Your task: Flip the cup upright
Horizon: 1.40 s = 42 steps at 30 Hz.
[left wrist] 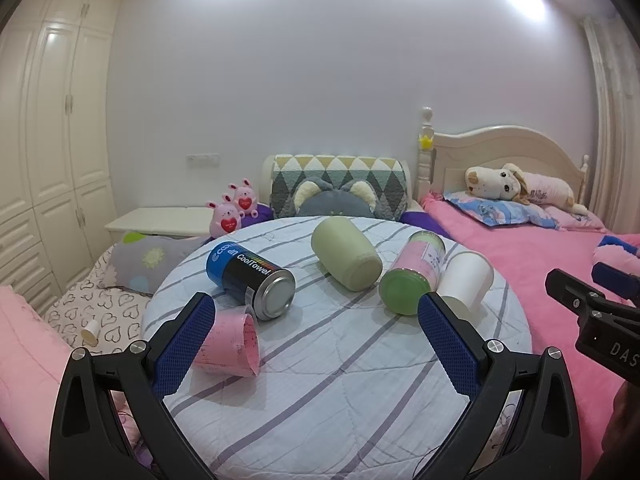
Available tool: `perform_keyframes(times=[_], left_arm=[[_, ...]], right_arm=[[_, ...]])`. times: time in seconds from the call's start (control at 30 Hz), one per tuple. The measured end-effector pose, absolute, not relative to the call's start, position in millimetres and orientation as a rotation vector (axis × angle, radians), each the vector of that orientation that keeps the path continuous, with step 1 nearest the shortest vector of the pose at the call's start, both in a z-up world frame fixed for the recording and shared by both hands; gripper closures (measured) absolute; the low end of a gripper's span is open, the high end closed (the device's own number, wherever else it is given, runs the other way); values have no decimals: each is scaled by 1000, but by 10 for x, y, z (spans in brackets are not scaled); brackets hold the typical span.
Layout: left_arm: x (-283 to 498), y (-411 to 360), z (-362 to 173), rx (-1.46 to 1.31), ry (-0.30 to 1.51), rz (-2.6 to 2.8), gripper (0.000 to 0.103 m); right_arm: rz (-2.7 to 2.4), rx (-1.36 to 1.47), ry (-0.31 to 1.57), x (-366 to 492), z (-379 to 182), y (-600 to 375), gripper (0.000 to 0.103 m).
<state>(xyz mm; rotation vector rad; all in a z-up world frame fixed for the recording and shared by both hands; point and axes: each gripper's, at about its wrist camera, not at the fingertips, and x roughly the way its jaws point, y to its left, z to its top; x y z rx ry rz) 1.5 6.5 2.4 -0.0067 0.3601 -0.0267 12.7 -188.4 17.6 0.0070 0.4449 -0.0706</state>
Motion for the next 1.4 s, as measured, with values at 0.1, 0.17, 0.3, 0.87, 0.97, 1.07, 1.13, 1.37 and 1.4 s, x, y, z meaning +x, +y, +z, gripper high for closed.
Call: perform_keyframes(times=[0.1, 0.17, 0.3, 0.87, 0.97, 1.07, 1.13, 1.37, 1.4], left_arm=[[19, 50, 21, 3, 358, -22, 1], [37, 23, 45, 25, 356, -22, 1], [17, -14, 165, 62, 321, 16, 1], [-88, 28, 179, 14, 312, -26, 1], [-67, 33, 160, 13, 317, -25, 1], [-45, 39, 145, 14, 322, -22, 1], [-32, 53, 136, 9, 325, -28, 1], [87, 92, 78, 6, 350, -32, 1], [123, 106, 69, 0, 364, -34, 1]], right_arm=[[-69, 12, 453, 130, 178, -1880, 20], [-68, 11, 459, 140, 191, -1875, 20], [-53, -2, 444, 129, 288, -1859, 20], [-48, -8, 428, 67, 342, -1855, 20], [-45, -15, 428, 71, 338, -1834, 20], [-41, -3, 417, 59, 344, -1833, 20], [-38, -5, 411, 64, 352, -1823, 20], [-44, -30, 451, 191, 301, -1756, 20], [-46, -36, 454, 201, 295, -1749, 20]])
